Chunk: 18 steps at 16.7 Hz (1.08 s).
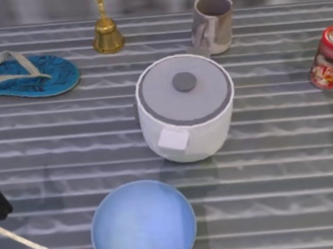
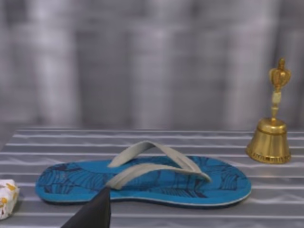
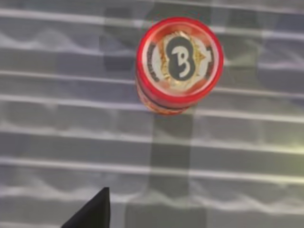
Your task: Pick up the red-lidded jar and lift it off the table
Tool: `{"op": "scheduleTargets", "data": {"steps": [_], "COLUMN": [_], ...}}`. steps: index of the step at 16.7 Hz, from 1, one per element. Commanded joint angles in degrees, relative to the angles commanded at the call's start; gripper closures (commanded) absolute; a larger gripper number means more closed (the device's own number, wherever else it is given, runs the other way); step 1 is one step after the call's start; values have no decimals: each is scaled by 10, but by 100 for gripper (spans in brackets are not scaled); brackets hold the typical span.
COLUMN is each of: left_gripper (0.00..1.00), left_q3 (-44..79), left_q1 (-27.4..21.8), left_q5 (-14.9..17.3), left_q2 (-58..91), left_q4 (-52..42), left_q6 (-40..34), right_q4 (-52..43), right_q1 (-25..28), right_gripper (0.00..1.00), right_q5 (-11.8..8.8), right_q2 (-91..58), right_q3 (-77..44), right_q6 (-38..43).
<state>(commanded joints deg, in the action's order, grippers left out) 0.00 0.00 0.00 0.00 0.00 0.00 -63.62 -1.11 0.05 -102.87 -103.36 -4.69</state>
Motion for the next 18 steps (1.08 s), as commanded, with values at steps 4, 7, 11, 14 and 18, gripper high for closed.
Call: {"op": "scheduleTargets", "data": {"steps": [4, 7, 11, 14, 18], "left_gripper": [0, 0, 0, 0, 0], "left_q3": [0, 0, 0, 0, 0], "left_q1": [0, 0, 0, 0, 0], "left_q5": [0, 0, 0, 0, 0], "left_q2": [0, 0, 0, 0, 0], "left_q4": [0, 0, 0, 0, 0], "left_q6": [0, 0, 0, 0, 0], "right_q4": [-116, -176, -219, -226, -225], "right_q1": [6, 10, 13, 13, 10], "right_gripper": [0, 0, 0, 0, 0], "right_q5": [-4, -6, -6, -6, -6], "right_q2": [-217, -342, -444, -463, -464], "right_q3": [-216, -344, -450, -469, -467], "right_q6": [-18, -31, -43, -45, -44]}}
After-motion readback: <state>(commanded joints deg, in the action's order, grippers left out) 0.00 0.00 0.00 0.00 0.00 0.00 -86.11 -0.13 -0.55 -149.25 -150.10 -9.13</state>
